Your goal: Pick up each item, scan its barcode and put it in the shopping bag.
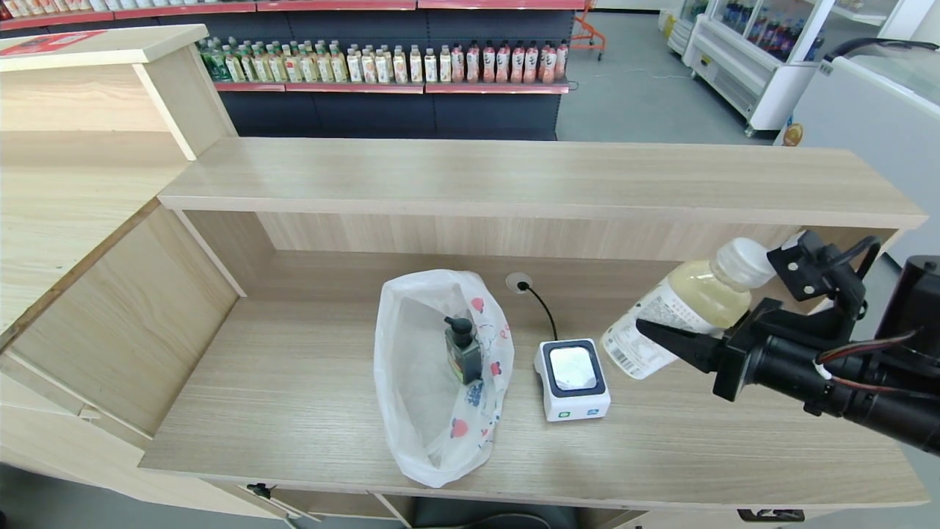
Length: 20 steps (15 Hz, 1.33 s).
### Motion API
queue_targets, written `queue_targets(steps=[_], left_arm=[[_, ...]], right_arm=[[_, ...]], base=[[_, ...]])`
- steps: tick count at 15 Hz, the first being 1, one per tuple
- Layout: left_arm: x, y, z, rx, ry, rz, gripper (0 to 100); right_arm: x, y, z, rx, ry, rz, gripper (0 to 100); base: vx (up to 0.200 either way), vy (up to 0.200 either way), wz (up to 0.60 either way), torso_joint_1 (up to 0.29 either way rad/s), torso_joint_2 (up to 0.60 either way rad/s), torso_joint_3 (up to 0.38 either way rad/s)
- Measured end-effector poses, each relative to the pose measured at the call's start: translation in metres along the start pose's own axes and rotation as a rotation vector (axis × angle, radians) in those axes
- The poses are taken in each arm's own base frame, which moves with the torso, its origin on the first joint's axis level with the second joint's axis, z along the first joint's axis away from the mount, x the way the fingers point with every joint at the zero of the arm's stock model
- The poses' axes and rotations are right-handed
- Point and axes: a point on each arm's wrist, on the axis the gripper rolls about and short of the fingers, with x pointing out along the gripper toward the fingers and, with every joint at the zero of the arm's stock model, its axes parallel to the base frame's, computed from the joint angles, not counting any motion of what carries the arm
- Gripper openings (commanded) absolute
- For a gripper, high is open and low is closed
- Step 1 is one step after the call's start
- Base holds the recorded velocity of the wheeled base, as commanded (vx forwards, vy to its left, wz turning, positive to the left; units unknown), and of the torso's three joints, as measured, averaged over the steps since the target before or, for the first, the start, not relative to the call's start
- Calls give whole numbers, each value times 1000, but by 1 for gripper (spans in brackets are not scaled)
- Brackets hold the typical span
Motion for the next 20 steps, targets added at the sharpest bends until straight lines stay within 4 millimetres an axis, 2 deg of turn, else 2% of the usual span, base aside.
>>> queue_targets(steps=[2,6,10,14,18,20], left_arm=[[0,0,0,0,0,0,100],[0,0,0,-1,-1,0,100],[0,0,0,2,1,0,100],[0,0,0,1,-1,0,100],[0,0,0,1,0,-1,100],[0,0,0,1,0,0,100]], right_arm=[[-7,4,-3,47,36,6,0],[-15,7,-1,124,51,8,0],[-11,14,-3,164,84,41,0],[13,26,-14,154,141,109,0],[51,40,-28,109,146,129,0],[64,45,-41,61,156,151,0]], base=[[0,0,0,0,0,0],[0,200,0,1,0,5],[0,150,0,8,9,-1],[0,0,0,0,0,0],[0,0,0,0,0,0],[0,0,0,0,0,0]])
